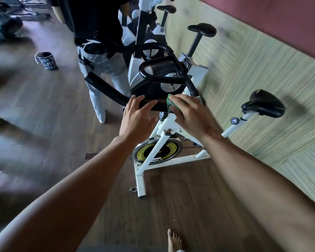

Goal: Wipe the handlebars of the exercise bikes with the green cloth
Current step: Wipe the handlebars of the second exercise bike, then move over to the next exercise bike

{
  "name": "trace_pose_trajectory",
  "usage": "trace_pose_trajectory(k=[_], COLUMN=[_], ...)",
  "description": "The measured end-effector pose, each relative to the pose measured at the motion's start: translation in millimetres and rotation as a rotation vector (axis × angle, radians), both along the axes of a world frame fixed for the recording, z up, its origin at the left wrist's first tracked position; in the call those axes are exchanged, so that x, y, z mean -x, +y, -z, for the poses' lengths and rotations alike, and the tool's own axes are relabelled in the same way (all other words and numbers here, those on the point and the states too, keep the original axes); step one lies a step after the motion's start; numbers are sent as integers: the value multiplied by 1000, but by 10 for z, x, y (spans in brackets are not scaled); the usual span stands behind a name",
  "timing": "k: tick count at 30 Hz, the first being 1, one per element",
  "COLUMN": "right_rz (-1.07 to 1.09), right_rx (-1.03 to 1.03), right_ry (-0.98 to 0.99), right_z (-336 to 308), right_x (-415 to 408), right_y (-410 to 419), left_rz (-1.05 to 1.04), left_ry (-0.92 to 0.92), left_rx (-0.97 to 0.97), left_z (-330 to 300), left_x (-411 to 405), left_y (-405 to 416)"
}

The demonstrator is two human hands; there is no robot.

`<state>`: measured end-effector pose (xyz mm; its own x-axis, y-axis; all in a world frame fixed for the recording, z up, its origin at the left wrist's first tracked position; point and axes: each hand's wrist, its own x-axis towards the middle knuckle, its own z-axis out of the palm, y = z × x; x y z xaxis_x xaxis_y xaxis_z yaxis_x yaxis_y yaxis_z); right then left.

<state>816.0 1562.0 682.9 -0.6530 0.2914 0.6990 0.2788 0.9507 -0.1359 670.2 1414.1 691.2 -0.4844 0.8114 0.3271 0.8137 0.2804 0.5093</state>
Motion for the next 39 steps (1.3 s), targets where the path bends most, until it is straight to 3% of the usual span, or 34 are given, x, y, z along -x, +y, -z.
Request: trace_pose_trajectory(k=[9, 20, 24, 39], right_rz=[42, 217, 318, 755], right_rx=[23, 331, 453, 731], right_ry=[6, -79, -174, -167], right_z=[372, 1319, 1665, 2279], right_x=[-441, -1152, -1543, -3038], right_y=[-410, -913, -971, -1071], left_rz=[94, 266, 358, 771], left_ry=[-17, -280, -260, -103], left_rx=[-157, 302, 392, 843], left_z=[374, 1157, 1317, 1793], left_x=[-305, -823, -1063, -2382], left_y=[-261, -440, -268, 687])
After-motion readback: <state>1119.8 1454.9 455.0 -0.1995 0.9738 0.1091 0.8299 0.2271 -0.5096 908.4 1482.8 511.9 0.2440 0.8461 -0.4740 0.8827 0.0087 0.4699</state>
